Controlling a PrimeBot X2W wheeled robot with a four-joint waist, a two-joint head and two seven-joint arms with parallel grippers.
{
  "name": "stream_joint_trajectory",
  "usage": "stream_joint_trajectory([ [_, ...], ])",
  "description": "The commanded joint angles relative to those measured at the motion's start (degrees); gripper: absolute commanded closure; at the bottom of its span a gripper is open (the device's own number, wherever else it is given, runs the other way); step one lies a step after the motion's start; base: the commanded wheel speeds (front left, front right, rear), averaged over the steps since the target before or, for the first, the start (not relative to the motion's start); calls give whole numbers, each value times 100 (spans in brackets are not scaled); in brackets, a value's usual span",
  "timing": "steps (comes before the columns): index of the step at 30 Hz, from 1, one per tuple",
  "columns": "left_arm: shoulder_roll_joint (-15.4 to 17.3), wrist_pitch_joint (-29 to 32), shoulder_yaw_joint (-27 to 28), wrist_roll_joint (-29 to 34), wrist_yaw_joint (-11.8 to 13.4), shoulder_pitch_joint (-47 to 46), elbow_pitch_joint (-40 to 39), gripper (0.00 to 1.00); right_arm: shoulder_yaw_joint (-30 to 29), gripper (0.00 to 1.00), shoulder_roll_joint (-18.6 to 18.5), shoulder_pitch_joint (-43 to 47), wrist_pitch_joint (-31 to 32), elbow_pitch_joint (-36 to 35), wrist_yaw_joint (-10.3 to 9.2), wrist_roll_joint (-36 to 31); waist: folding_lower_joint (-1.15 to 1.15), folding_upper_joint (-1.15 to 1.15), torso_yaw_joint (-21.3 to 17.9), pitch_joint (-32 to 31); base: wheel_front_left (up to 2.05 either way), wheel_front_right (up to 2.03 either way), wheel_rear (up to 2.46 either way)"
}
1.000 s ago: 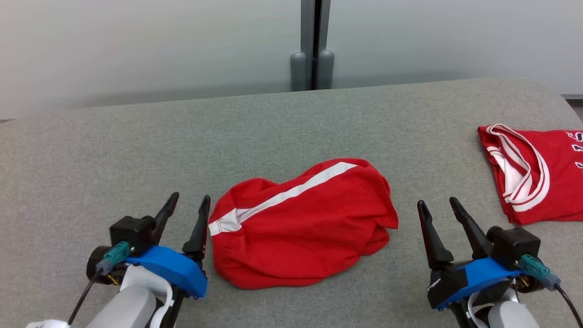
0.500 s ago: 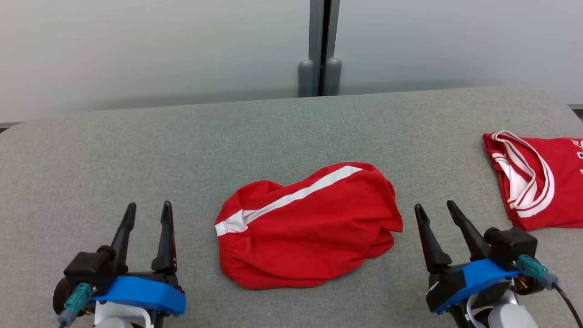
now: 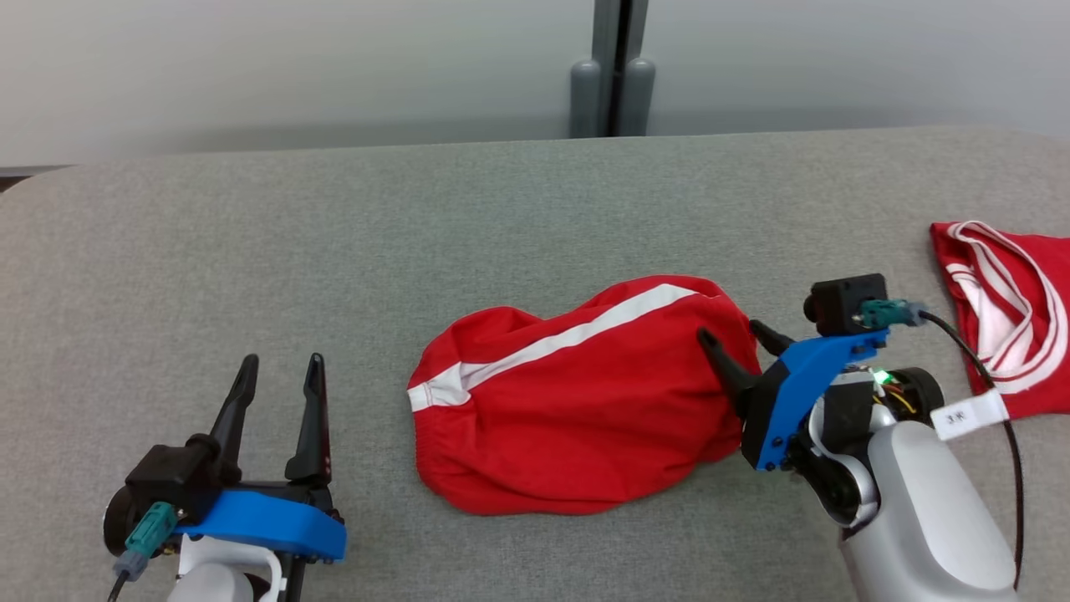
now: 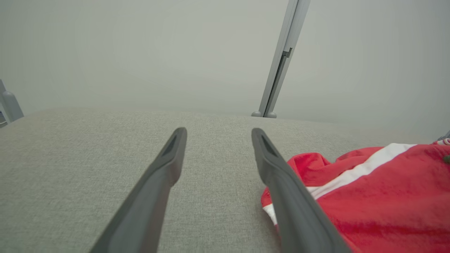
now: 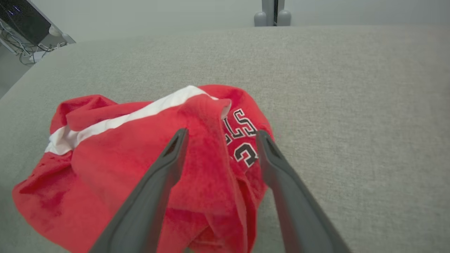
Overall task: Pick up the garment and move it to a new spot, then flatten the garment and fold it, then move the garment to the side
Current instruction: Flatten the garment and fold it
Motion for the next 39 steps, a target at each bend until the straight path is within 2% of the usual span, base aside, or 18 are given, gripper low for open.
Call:
stream_joint_trajectory([
  [1,-36,-25,11,50,-53,-119,49,0,47,0,-6,-154,102,121,3,20,0,0,70,35,0,0,0],
  [2,-39,-25,18,65,-88,-141,86,0,87,30,-7,-222,146,187,3,41,0,0,93,38,0,0,0],
  [3,-57,-26,23,77,-111,-167,123,0,137,85,-7,-273,139,244,3,71,0,0,116,40,0,0,0],
  [4,-77,-26,34,101,-138,-190,149,0,180,100,-7,-309,100,290,3,70,0,0,128,39,0,0,0],
  [11,-159,-26,130,211,-226,-121,230,0,161,100,-51,-510,-744,304,3,-282,0,0,113,-39,0,0,0],
  [15,-196,-26,181,246,-251,-51,257,0,-36,100,-180,-82,-1148,-37,3,-392,0,0,70,-151,0,0,0],
  [18,-208,-26,210,263,-262,16,260,0,-125,100,-201,260,-1196,-336,3,-333,0,0,30,-206,0,0,0],
  [25,-243,-25,324,289,-283,137,257,0,-246,100,-190,1713,-773,-1425,3,-231,0,0,-125,-301,0,0,0],
  [29,-255,-26,366,309,-312,134,270,0,-252,100,-162,2212,-683,-1755,3,-335,0,0,-174,-292,0,0,0],
  [30,-259,-26,375,316,-318,129,274,0,-236,97,-159,2276,-707,-1796,3,-361,0,0,-181,-287,0,0,0],
  [31,-269,-26,376,327,-322,125,276,0,-187,70,-204,2359,-657,-1773,3,-419,0,0,-182,-286,0,0,0],
  [32,-277,-26,376,341,-324,122,280,0,-137,87,-244,2430,-607,-1732,3,-448,0,0,-178,-286,0,0,0],
  [33,-275,-26,383,344,-337,122,291,0,-113,84,-265,2485,-578,-1714,2,-457,0,0,-171,-286,0,0,0],
  [34,-269,-26,388,346,-340,116,308,0,-85,54,-273,2512,-569,-1698,3,-451,0,0,-160,-288,0,0,0],
  [35,-271,-26,387,355,-349,113,320,0,-100,0,-268,2563,-533,-1668,3,-438,0,0,-150,-294,0,0,0],
  [39,-296,-26,397,374,-347,167,347,0,-223,0,-267,2650,-580,-1707,3,-403,0,0,-126,-339,0,0,0],
])
